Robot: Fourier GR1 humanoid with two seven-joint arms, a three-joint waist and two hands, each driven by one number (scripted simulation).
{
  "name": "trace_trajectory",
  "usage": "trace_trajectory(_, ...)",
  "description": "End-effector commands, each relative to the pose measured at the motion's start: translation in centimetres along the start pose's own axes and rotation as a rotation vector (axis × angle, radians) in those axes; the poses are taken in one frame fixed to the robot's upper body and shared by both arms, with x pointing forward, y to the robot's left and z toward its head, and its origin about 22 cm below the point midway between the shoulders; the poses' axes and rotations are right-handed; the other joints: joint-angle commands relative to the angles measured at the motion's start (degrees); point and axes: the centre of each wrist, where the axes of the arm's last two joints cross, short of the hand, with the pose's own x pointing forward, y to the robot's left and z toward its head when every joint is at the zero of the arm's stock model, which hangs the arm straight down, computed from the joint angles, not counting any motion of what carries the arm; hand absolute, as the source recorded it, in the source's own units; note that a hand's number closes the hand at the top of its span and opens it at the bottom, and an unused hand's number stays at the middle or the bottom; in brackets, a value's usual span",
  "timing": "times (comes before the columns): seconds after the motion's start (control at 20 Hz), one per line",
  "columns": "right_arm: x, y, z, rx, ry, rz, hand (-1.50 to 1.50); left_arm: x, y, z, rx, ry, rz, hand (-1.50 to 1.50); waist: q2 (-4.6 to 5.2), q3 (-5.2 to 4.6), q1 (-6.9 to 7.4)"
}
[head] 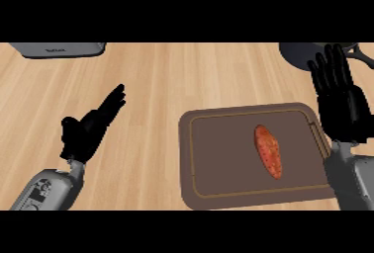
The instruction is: Pick the sweet potato from the tray and place it in the pot
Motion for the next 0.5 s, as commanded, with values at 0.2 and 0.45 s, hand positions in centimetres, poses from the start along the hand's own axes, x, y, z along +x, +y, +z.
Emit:
trace_trajectory(0.2, -5.2, -8.9, 7.7, -0.211, 0.558, 0.256, 1.5, -3.0, 6.3, 3.2, 0.334, 0.102, -0.151, 0.0, -1.63, -0.7, 2.07)
trace_trajectory(0.45, -1.2, -12.7, 8.8, -0.183, 0.227, 0.96, -1.5, -5.1, 8.7, 5.6, 0.41, 0.184, -0.145, 0.0, -2.27, -0.96, 1.21)
